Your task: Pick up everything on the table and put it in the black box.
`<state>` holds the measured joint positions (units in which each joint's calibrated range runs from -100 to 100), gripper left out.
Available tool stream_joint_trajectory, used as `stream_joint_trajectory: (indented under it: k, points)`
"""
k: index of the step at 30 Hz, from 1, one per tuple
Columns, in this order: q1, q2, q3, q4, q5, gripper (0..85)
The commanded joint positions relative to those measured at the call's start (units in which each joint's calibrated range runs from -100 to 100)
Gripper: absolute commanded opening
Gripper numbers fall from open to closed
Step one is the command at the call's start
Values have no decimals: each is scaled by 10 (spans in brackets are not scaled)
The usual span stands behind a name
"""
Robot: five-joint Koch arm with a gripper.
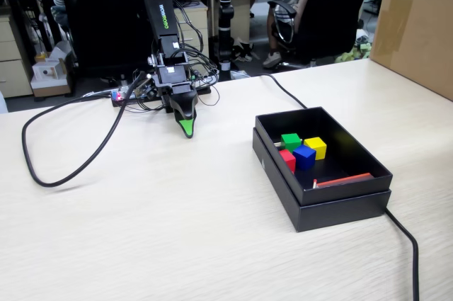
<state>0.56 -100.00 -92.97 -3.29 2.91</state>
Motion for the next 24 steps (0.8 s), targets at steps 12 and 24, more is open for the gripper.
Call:
stream_joint_trajectory:
  k: [12, 24]
  points:
    - [4, 0, -23, -11, -11, 503]
    - [4, 0, -23, -11, -11, 503]
